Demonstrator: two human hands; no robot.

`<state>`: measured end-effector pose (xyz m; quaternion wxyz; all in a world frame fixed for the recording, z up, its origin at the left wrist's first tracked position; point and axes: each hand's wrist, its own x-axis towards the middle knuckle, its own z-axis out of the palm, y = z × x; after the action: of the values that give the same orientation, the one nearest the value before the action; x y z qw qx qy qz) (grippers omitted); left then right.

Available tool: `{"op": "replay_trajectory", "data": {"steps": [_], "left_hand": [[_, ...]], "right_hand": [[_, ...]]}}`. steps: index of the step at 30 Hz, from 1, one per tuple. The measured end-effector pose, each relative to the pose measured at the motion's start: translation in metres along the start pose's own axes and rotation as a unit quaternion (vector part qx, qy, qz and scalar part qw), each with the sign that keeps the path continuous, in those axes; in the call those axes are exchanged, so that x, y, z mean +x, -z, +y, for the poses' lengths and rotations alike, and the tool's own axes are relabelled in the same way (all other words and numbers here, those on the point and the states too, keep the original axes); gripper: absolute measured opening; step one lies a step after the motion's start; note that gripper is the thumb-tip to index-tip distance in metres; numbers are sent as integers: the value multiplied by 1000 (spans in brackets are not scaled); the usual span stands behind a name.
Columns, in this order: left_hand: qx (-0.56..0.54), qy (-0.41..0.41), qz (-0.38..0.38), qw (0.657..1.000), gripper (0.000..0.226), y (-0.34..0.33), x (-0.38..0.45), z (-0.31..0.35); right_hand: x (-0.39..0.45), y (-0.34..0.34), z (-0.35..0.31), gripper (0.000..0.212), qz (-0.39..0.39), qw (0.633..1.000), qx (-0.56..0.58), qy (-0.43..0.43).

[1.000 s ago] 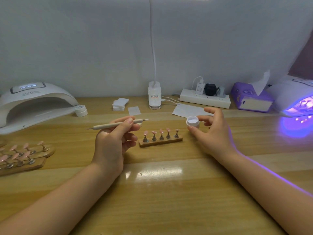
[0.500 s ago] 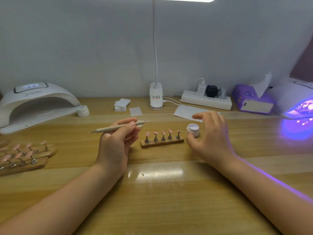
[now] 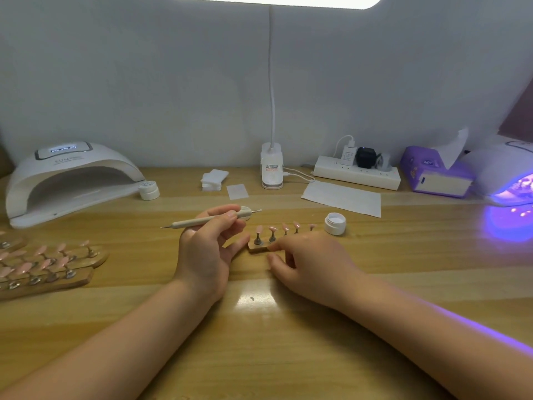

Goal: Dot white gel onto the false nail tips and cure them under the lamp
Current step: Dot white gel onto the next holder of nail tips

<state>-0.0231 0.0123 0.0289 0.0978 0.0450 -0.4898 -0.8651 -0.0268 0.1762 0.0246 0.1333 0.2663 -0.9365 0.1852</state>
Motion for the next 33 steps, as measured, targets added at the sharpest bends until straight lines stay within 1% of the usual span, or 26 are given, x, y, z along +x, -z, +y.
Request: {"op": "replay_trajectory", "data": {"steps": [2,4,7,12,18,20,22,25,27,29,31,33], "left_hand": [[-2,2,-2,1000,17,0,1,0],[-4,3,-4,1000,18,0,1,-1],[-6,1,-6,1000,19,2,3,-2],[-9,-1,-11,1000,16,3,4,-3],[-19,-1,-6,1000,15,3,4,-3],[-15,-3,-7,1000,15,3,3,-2],[2,-9,-7,1000,15,3,2,-1],[49,-55,4,997,13,1,2,0],[84,-112,2,990,11,-1,2,1],[125,-171,-4,977,16,-3,1,2],[155,-207,-12,966,24,-5,-1,3],[164,-225,-21,960,22,-7,-5,2]], "right_hand": [[6,-1,-4,32,-21,1000,1,-11],[13,-3,-8,33,-31,999,-22,-24],[19,-9,-12,32,-10,998,-47,-42],[25,-19,-14,32,38,996,-29,-75],[26,-27,-11,32,46,996,-35,-69],[24,-26,-11,30,52,996,-17,-70],[21,-23,-11,26,62,995,25,-78],[13,-15,-12,17,100,984,119,-81],[8,-9,-10,12,139,975,159,-73],[6,-4,-7,9,171,964,194,-65],[7,-3,-5,7,184,954,228,-67],[8,-3,-4,7,183,949,249,-63]]}}
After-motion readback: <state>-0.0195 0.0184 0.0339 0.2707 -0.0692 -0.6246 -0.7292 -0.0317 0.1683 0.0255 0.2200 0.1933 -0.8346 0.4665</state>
